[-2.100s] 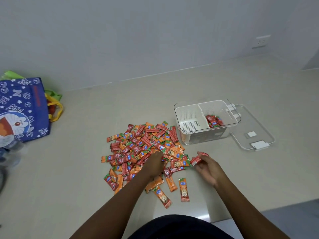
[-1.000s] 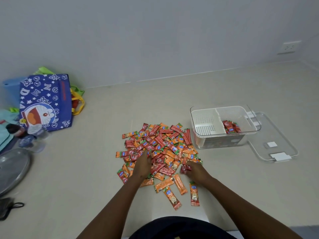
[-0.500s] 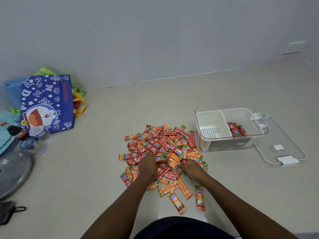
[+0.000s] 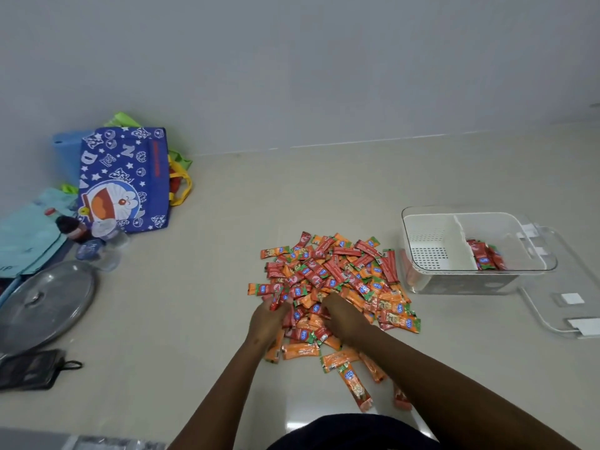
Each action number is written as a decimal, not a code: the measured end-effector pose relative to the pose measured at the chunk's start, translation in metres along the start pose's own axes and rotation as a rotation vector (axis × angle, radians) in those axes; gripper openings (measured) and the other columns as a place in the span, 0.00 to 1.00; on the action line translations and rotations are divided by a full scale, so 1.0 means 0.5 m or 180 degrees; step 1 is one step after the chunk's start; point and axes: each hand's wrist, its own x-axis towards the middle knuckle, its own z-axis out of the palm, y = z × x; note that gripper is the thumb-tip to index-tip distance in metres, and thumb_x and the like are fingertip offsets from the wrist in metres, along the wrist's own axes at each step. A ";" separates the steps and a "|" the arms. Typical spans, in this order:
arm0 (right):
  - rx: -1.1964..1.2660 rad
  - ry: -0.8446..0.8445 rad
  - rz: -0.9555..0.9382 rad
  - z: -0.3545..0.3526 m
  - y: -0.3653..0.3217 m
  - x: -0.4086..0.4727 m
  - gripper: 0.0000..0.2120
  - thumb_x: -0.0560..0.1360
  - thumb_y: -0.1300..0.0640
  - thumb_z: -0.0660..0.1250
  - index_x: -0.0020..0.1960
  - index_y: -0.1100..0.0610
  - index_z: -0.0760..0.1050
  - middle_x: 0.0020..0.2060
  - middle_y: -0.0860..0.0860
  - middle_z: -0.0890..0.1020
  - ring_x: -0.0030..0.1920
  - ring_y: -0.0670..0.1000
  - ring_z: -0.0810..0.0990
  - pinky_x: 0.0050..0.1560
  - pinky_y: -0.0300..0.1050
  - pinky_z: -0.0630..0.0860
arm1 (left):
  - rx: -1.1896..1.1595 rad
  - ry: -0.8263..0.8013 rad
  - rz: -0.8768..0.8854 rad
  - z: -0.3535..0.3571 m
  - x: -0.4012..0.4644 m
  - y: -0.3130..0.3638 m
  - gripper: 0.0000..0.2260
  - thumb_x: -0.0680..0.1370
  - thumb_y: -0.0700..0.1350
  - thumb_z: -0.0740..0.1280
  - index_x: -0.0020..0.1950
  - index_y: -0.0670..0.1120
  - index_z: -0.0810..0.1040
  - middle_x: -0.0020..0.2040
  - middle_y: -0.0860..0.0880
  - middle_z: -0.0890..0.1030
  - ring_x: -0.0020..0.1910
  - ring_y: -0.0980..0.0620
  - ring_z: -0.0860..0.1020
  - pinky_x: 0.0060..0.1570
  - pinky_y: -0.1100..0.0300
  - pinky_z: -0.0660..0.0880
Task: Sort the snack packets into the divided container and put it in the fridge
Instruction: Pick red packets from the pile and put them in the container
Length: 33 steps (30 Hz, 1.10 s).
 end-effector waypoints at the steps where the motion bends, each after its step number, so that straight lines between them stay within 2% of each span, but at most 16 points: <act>1: -0.0009 0.0002 0.0018 0.006 -0.001 0.003 0.12 0.74 0.61 0.65 0.58 0.58 0.73 0.57 0.56 0.76 0.54 0.56 0.76 0.50 0.46 0.72 | 0.0146 -0.0034 0.0066 -0.004 -0.007 0.006 0.19 0.75 0.63 0.65 0.61 0.55 0.75 0.53 0.54 0.81 0.52 0.50 0.81 0.55 0.53 0.78; 5: 0.0378 -0.0117 0.0206 -0.004 -0.002 0.002 0.16 0.72 0.62 0.67 0.58 0.57 0.70 0.54 0.56 0.78 0.50 0.55 0.76 0.40 0.42 0.69 | 0.0443 -0.0482 0.0163 -0.006 -0.029 0.012 0.15 0.78 0.56 0.65 0.58 0.48 0.78 0.48 0.49 0.85 0.43 0.52 0.83 0.48 0.56 0.79; 7: 0.0527 -0.0175 0.0298 -0.015 0.010 0.002 0.10 0.72 0.58 0.68 0.53 0.57 0.73 0.51 0.58 0.80 0.46 0.55 0.76 0.35 0.41 0.66 | 0.0876 -0.0646 0.0266 -0.001 -0.026 0.002 0.16 0.78 0.58 0.64 0.60 0.50 0.78 0.50 0.48 0.84 0.46 0.50 0.82 0.46 0.55 0.78; 9: 0.0705 -0.0096 0.0420 -0.027 0.023 -0.001 0.11 0.74 0.55 0.68 0.53 0.60 0.76 0.45 0.57 0.80 0.46 0.58 0.79 0.33 0.41 0.65 | 0.1561 -0.0719 0.0475 0.006 -0.026 -0.010 0.15 0.78 0.59 0.63 0.60 0.54 0.78 0.55 0.50 0.82 0.51 0.51 0.80 0.47 0.58 0.76; 12: 0.0947 -0.0049 0.0620 -0.049 0.031 -0.012 0.19 0.75 0.50 0.68 0.62 0.59 0.74 0.49 0.57 0.82 0.44 0.55 0.81 0.41 0.44 0.74 | 0.2294 -0.0726 0.0679 0.021 -0.026 -0.026 0.16 0.75 0.56 0.66 0.63 0.58 0.77 0.60 0.51 0.81 0.58 0.50 0.78 0.53 0.56 0.75; 13: 0.0944 -0.0090 0.0655 -0.054 0.032 -0.018 0.22 0.75 0.49 0.68 0.64 0.59 0.72 0.52 0.57 0.81 0.47 0.54 0.81 0.46 0.45 0.75 | 0.2374 -0.0693 0.0730 0.024 -0.024 -0.030 0.17 0.74 0.54 0.68 0.63 0.57 0.77 0.61 0.51 0.81 0.59 0.49 0.78 0.54 0.56 0.74; 15: 0.0732 -0.0206 0.0649 -0.057 0.035 -0.028 0.28 0.75 0.50 0.69 0.70 0.59 0.68 0.64 0.57 0.77 0.60 0.56 0.77 0.56 0.45 0.73 | 0.2387 -0.0601 0.0820 0.029 -0.019 -0.030 0.17 0.73 0.52 0.70 0.61 0.55 0.79 0.59 0.51 0.82 0.58 0.49 0.78 0.52 0.57 0.74; 16: 0.0652 -0.0277 0.0618 -0.053 0.038 -0.034 0.29 0.74 0.51 0.70 0.71 0.58 0.66 0.67 0.56 0.74 0.63 0.56 0.76 0.57 0.43 0.72 | 0.2390 -0.0573 0.0840 0.028 -0.015 -0.029 0.16 0.72 0.52 0.71 0.59 0.54 0.80 0.57 0.50 0.82 0.57 0.49 0.78 0.51 0.57 0.74; 18: 0.0578 -0.0425 0.0502 -0.041 0.042 -0.043 0.25 0.74 0.56 0.70 0.69 0.55 0.69 0.65 0.56 0.76 0.59 0.55 0.78 0.52 0.41 0.73 | 0.2278 -0.0478 0.0938 0.028 -0.011 -0.025 0.12 0.73 0.52 0.71 0.55 0.50 0.82 0.53 0.48 0.82 0.54 0.48 0.78 0.47 0.58 0.71; 20: 0.0328 -0.0561 0.0300 -0.025 0.045 -0.051 0.20 0.73 0.60 0.70 0.64 0.53 0.75 0.62 0.54 0.79 0.59 0.55 0.79 0.53 0.40 0.74 | 0.1797 -0.0368 0.0939 0.024 -0.012 -0.019 0.11 0.75 0.52 0.71 0.54 0.48 0.81 0.52 0.49 0.80 0.52 0.49 0.77 0.46 0.58 0.70; 22: 0.0122 -0.0625 0.0177 -0.007 0.052 -0.050 0.18 0.71 0.63 0.71 0.60 0.54 0.78 0.61 0.53 0.80 0.61 0.53 0.78 0.57 0.41 0.73 | 0.1131 -0.0220 0.0781 0.014 -0.011 -0.015 0.13 0.76 0.51 0.70 0.58 0.49 0.80 0.53 0.51 0.80 0.53 0.50 0.78 0.49 0.58 0.73; 24: -0.0007 -0.0621 0.0103 0.003 0.053 -0.049 0.15 0.68 0.64 0.72 0.54 0.55 0.80 0.56 0.53 0.82 0.59 0.54 0.79 0.56 0.42 0.73 | 0.0517 -0.0051 0.0576 -0.002 -0.014 -0.006 0.15 0.78 0.52 0.66 0.63 0.50 0.77 0.55 0.51 0.82 0.53 0.49 0.80 0.52 0.54 0.77; 26: 0.0023 -0.0510 0.0174 0.008 0.049 -0.047 0.14 0.68 0.62 0.73 0.54 0.56 0.80 0.54 0.54 0.82 0.57 0.55 0.79 0.54 0.43 0.73 | 0.0086 0.0132 0.0424 -0.019 -0.013 0.003 0.16 0.80 0.51 0.63 0.67 0.50 0.72 0.57 0.49 0.81 0.52 0.50 0.81 0.50 0.55 0.78; 30: 0.0888 -0.0203 0.0719 -0.013 0.032 -0.050 0.14 0.73 0.58 0.71 0.57 0.60 0.75 0.51 0.53 0.80 0.43 0.48 0.78 0.35 0.35 0.71 | -0.0229 0.0217 0.0126 -0.034 -0.002 0.022 0.15 0.81 0.50 0.62 0.66 0.48 0.71 0.57 0.47 0.81 0.50 0.50 0.81 0.47 0.56 0.78; 31: 0.1153 -0.0183 0.0812 -0.014 0.035 -0.045 0.12 0.75 0.58 0.69 0.57 0.59 0.75 0.50 0.53 0.81 0.42 0.47 0.78 0.33 0.35 0.71 | -0.0279 0.0148 0.0031 -0.036 0.003 0.022 0.16 0.79 0.52 0.64 0.65 0.48 0.72 0.56 0.47 0.82 0.50 0.49 0.82 0.48 0.55 0.79; 33: 0.1581 -0.0169 0.0922 -0.029 0.036 -0.047 0.11 0.76 0.55 0.68 0.57 0.57 0.73 0.50 0.51 0.81 0.45 0.49 0.77 0.37 0.36 0.72 | -0.0435 0.0010 -0.0113 -0.038 0.013 0.022 0.21 0.72 0.55 0.72 0.62 0.49 0.75 0.52 0.47 0.84 0.47 0.48 0.84 0.49 0.51 0.81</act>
